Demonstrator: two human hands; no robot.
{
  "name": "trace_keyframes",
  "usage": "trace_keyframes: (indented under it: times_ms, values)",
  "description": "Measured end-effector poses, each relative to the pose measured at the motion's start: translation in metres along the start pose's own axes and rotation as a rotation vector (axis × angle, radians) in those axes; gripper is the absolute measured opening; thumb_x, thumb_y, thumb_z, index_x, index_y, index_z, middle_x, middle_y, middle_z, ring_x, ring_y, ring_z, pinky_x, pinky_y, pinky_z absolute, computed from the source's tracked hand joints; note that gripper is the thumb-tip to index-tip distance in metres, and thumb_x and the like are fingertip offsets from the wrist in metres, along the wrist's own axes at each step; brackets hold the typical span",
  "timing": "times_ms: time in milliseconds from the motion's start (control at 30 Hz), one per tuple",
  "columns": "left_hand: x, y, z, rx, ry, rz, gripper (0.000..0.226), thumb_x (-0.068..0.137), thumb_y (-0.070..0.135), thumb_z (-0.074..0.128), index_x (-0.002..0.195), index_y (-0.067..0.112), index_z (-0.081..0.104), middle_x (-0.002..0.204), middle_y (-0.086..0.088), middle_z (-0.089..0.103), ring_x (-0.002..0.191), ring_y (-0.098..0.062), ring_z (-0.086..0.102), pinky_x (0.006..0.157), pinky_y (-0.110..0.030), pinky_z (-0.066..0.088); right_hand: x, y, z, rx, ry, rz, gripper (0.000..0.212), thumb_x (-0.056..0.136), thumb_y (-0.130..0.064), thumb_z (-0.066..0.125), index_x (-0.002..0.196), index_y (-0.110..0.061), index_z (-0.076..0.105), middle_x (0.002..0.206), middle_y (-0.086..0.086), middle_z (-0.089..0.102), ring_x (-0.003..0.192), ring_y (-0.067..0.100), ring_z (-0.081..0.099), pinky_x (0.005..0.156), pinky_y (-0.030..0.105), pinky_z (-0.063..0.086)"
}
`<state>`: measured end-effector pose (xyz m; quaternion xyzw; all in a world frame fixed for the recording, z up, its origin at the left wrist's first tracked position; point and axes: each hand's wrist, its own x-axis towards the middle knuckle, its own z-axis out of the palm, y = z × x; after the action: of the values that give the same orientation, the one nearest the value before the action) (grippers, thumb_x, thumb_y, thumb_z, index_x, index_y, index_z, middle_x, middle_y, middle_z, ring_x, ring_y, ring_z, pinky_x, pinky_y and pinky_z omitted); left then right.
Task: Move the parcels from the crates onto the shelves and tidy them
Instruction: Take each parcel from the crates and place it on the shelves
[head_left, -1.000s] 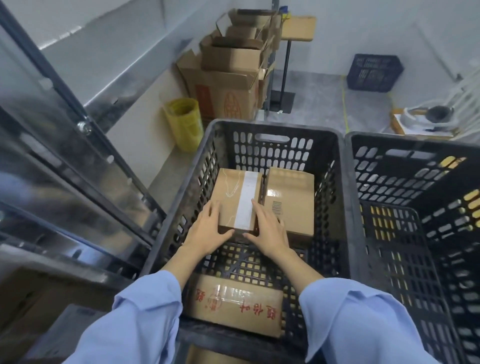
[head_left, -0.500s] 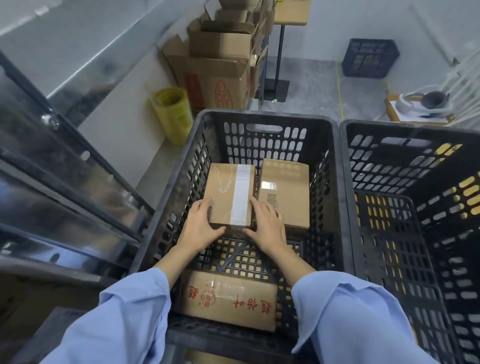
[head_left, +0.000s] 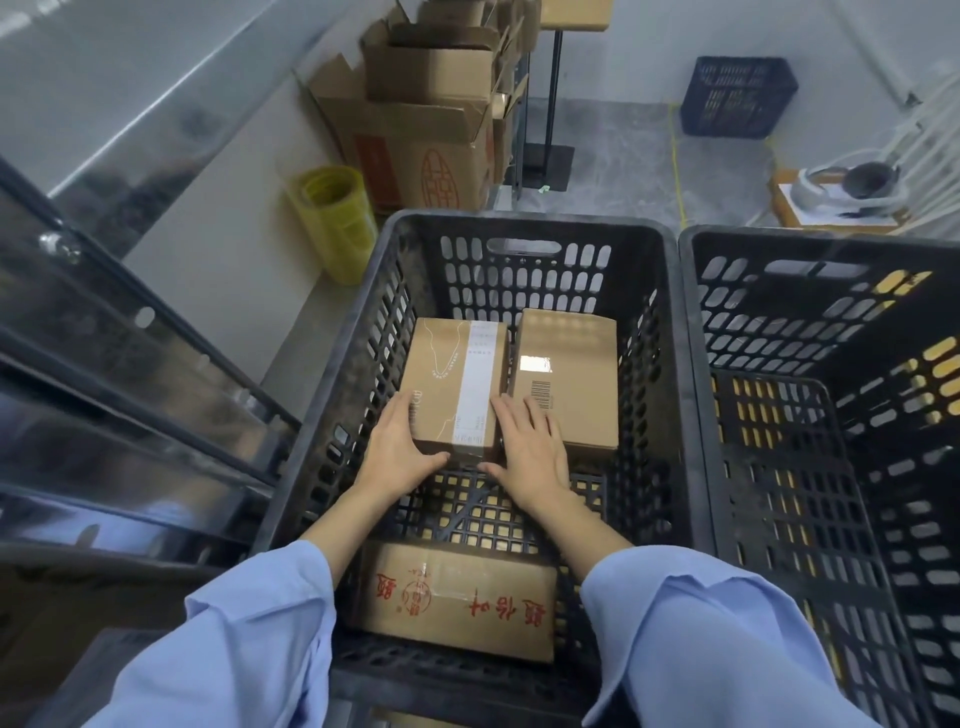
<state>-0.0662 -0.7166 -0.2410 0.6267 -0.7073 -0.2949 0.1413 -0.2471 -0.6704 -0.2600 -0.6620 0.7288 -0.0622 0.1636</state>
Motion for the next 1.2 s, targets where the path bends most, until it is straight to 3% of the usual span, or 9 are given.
trace_keyframes:
  times_ms: [167, 400, 800, 900, 1000, 1100, 1200]
  values:
    - [0.000, 0.003, -0.002, -0.005, 0.018, 0.005, 0.095, 0.066, 0.025, 0.087, 0.145, 0.006, 0.039, 0.147, -0.010, 0.043, 0.136, -0.023, 0.038, 0.115, -0.033, 0.028, 0.000, -0.005, 0.000, 0.007, 0.013, 0.035, 0.093, 0.089, -0.045, 0.066, 0.157, -0.023, 0.007, 0.164, -0.001, 0.016, 0.151, 0.024, 0.007, 0.122, 0.043, 0.006]
    - [-0.001, 0.009, -0.005, -0.028, 0.000, -0.032, 0.093, 0.064, 0.023, 0.090, 0.143, 0.007, 0.042, 0.143, -0.009, 0.048, 0.131, -0.025, 0.044, 0.112, -0.038, 0.036, 0.000, 0.000, -0.007, -0.013, -0.016, 0.060, 0.089, 0.093, -0.038, 0.062, 0.158, -0.023, 0.003, 0.165, -0.004, 0.012, 0.152, 0.020, 0.004, 0.120, 0.044, 0.009]
    - [-0.004, 0.004, -0.003, 0.004, -0.074, -0.034, 0.104, 0.066, 0.021, 0.089, 0.149, 0.009, 0.028, 0.154, -0.008, 0.028, 0.141, -0.023, 0.030, 0.116, -0.032, 0.023, 0.001, -0.004, -0.003, 0.021, -0.013, 0.036, 0.094, 0.090, -0.041, 0.065, 0.157, -0.022, 0.002, 0.164, 0.000, 0.012, 0.152, 0.025, 0.003, 0.122, 0.044, 0.003]
    - [-0.005, 0.006, -0.003, -0.007, -0.078, -0.040, 0.111, 0.063, 0.020, 0.091, 0.151, 0.010, 0.024, 0.153, -0.008, 0.035, 0.141, -0.023, 0.033, 0.117, -0.036, 0.027, 0.000, -0.006, 0.001, 0.037, -0.006, 0.000, 0.104, 0.086, -0.042, 0.070, 0.157, -0.021, -0.002, 0.164, 0.006, 0.012, 0.152, 0.027, 0.004, 0.121, 0.042, 0.001]
    - [-0.003, 0.007, -0.007, -0.060, -0.040, -0.071, 0.117, 0.059, 0.021, 0.093, 0.153, 0.013, 0.022, 0.153, -0.006, 0.037, 0.140, -0.023, 0.035, 0.117, -0.040, 0.029, 0.002, -0.007, 0.004, 0.163, 0.056, -0.001, 0.108, 0.080, -0.035, 0.078, 0.157, -0.019, 0.004, 0.161, 0.008, 0.023, 0.150, 0.028, 0.012, 0.122, 0.040, 0.005]
    - [-0.001, 0.010, -0.008, -0.084, -0.015, -0.095, 0.115, 0.057, 0.023, 0.094, 0.151, 0.015, 0.028, 0.149, -0.005, 0.042, 0.137, -0.023, 0.039, 0.115, -0.044, 0.033, 0.005, -0.006, 0.006, 0.336, 0.126, 0.051, 0.110, 0.074, -0.029, 0.085, 0.156, -0.019, 0.013, 0.154, 0.006, 0.038, 0.147, 0.027, 0.024, 0.122, 0.044, 0.018]
    - [-0.002, 0.014, -0.011, -0.108, -0.005, -0.106, 0.110, 0.058, 0.023, 0.093, 0.149, 0.015, 0.032, 0.146, -0.004, 0.045, 0.134, -0.023, 0.042, 0.112, -0.047, 0.037, 0.004, -0.008, 0.003, 0.474, 0.157, 0.082, 0.111, 0.070, -0.026, 0.088, 0.155, -0.022, 0.017, 0.151, 0.003, 0.040, 0.144, 0.023, 0.029, 0.118, 0.045, 0.028]
